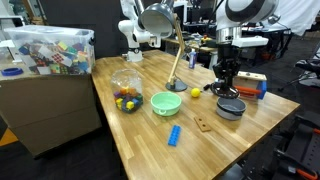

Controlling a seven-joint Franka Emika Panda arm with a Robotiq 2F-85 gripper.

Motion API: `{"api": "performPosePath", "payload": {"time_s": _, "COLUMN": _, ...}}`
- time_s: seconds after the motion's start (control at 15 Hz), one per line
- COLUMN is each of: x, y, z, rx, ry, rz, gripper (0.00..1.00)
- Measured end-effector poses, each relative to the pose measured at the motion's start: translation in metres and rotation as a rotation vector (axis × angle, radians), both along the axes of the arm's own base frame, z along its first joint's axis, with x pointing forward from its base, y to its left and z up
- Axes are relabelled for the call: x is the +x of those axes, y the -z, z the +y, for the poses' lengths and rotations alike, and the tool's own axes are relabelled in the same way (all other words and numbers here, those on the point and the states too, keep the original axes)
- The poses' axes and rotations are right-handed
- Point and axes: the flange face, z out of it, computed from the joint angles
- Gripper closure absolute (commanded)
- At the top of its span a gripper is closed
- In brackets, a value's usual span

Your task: Remove the lid from the pot.

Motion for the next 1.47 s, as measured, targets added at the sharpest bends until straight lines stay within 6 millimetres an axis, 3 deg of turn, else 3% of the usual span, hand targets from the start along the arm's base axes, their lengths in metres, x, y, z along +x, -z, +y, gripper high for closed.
{"api": "performPosePath", "payload": {"time_s": 0.33, "x": -0.016, "y": -0.012, "z": 0.049, "rx": 0.020, "ry": -0.171, "rz": -0.022, "gripper": 0.91}}
{"api": "performPosePath", "payload": {"time_s": 0.53, "x": -0.031, "y": -0.010, "z": 0.066, "rx": 0.034, "ry": -0.266, "rz": -0.012, "gripper": 0.91}}
{"api": "performPosePath", "payload": {"time_s": 1.0, "x": -0.054, "y": 0.009, "z": 0.058, "rx": 0.079, "ry": -0.304, "rz": 0.040, "gripper": 0.91}}
{"api": "performPosePath", "payload": {"time_s": 1.47, "x": -0.080, "y": 0.039, "z": 0.065, "rx": 0.087, "ry": -0.385, "rz": 0.117, "gripper": 0.91}}
